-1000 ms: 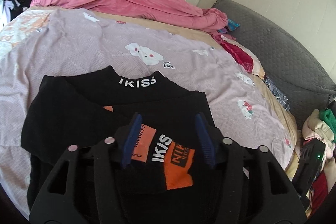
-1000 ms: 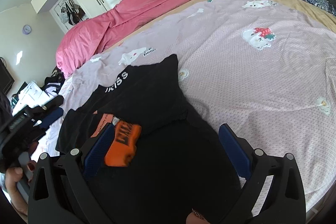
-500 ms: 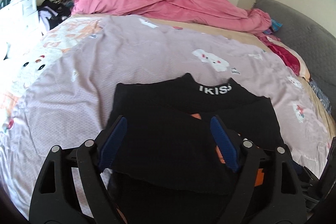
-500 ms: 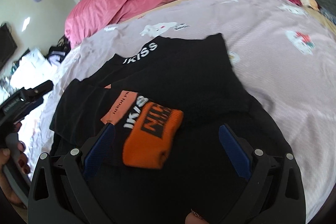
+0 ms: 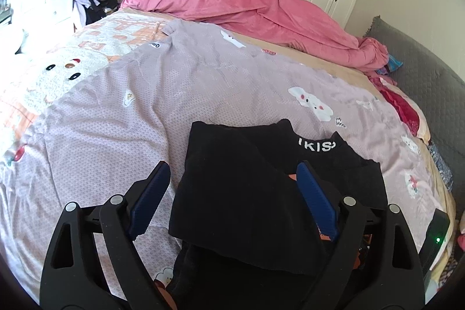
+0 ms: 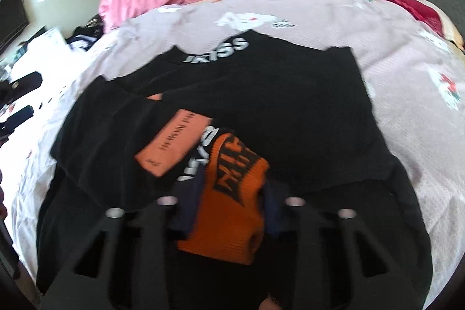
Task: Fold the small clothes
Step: 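Grasp the orange cuff lying on the shirt with the right gripper, then drag the held orange cuff across the shirt body with the right gripper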
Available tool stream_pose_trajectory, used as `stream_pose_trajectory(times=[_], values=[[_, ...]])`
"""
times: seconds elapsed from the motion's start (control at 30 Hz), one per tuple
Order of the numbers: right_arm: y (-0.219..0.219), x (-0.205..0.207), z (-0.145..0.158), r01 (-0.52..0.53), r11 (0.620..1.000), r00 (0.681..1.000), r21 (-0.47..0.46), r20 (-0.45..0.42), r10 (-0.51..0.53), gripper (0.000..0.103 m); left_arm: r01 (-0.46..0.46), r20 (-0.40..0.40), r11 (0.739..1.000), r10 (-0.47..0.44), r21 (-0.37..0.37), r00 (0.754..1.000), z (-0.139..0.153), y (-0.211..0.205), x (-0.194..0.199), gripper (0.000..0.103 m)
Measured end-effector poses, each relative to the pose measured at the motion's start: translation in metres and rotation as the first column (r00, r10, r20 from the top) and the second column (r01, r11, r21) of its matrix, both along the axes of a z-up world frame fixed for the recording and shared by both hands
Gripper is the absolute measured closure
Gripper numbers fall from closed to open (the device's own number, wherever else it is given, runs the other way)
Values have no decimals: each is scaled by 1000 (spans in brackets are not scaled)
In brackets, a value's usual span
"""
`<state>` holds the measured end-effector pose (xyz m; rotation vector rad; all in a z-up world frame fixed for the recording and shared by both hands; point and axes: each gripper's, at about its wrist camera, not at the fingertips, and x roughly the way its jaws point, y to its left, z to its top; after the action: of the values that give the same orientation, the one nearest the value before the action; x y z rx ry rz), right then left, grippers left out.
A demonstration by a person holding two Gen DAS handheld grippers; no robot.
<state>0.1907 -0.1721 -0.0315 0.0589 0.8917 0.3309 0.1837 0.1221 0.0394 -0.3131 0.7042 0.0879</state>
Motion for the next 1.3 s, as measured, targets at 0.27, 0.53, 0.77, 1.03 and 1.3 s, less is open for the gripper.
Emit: stream_pose_trajectory(times=[0.27, 0.53, 0.77, 1.03, 1.3], values=[[4, -3, 51, -80, 997, 989, 21, 123, 76, 89, -72, 27, 997, 72, -9, 997, 5, 22, -8, 21], [-10, 1, 93, -90, 995, 971, -52, 217, 99, 89, -99, 33, 994, 101, -41, 994, 6, 34, -10, 21], [-29, 8, 91, -54, 996, 974, -69, 214, 67, 89, -51, 24, 997, 52, -51, 998, 2, 21, -4, 21], [-31, 12, 77, -47, 995, 979, -89, 193, 64, 89, 57, -28, 995, -60, -87, 998, -16, -11, 26, 37], [-40, 17, 62, -27, 997, 987, -70, 159, 38, 89, 121, -82, 992, -123, -24, 989, -31, -42, 35, 37]])
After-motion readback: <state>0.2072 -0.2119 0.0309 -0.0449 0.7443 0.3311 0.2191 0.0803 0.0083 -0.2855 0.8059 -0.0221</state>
